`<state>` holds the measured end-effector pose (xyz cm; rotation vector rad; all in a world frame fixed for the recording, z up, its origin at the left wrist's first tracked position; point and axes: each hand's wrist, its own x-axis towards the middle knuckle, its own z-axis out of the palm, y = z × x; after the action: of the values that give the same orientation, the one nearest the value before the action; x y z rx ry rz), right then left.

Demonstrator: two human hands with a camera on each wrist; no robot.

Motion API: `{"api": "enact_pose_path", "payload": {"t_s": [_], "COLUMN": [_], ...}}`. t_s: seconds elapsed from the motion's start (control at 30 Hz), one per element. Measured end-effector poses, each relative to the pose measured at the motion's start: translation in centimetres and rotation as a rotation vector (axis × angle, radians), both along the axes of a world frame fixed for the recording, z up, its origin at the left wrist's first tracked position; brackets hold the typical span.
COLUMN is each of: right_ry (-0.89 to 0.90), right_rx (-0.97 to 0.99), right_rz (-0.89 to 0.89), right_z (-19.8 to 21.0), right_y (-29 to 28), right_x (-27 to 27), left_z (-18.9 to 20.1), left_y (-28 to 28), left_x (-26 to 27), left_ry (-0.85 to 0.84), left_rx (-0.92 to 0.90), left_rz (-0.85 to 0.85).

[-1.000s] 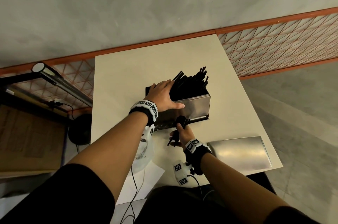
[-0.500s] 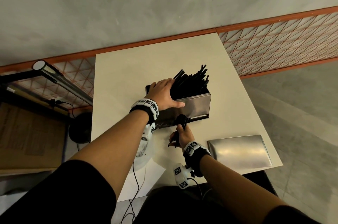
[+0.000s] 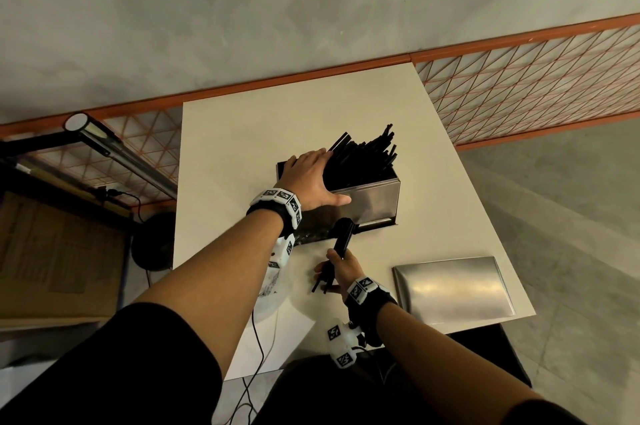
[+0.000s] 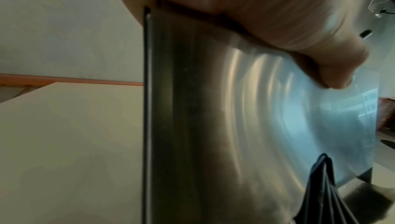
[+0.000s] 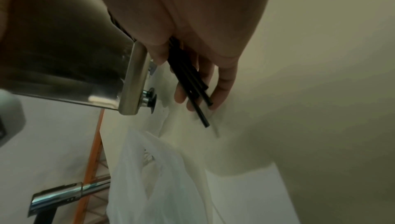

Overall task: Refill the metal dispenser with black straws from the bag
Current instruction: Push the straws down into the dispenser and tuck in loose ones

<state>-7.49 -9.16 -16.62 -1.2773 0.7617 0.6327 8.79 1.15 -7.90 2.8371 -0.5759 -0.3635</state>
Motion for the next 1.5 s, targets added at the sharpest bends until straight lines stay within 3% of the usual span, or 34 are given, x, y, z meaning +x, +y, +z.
{"api": "enact_pose_path", "payload": {"t_s": [0.3, 0.5, 0.67, 0.83, 1.13, 1.5], "right_ry": [-0.021, -0.014, 0.095, 0.238, 0.258, 0.306], "right_rx": [-0.057, -0.110, -0.125, -0.094, -0.312, -0.514], "right_rz": [-0.061, 0.072, 0.285, 0.307, 0.460, 0.848], "right_z": [2.0, 1.4, -5.1, 2.0, 2.2, 3.2], "right_y": [-1.1, -0.6, -0.9, -2.2, -6.2, -11.4], "right_x": [2.1, 0.8, -1.6, -2.4, -3.0, -3.8], "left_z": [-0.1, 0.1, 0.2, 0.0, 0.1, -0.5], "left_y": [-0.1, -0.1, 0.0, -0.1, -0.1, -0.5], "left_x": [-0.6, -0.2, -0.1, 0.0, -0.6, -4.0], "left_ry": [-0.005, 0.011, 0.029, 0.022, -0.022, -0.091], "left_rx": [0.020, 0.012, 0.008, -0.002, -0.010, 0.033], "left_rz": [-0.006, 0.000, 0.002, 0.001, 0.000, -0.001]}}
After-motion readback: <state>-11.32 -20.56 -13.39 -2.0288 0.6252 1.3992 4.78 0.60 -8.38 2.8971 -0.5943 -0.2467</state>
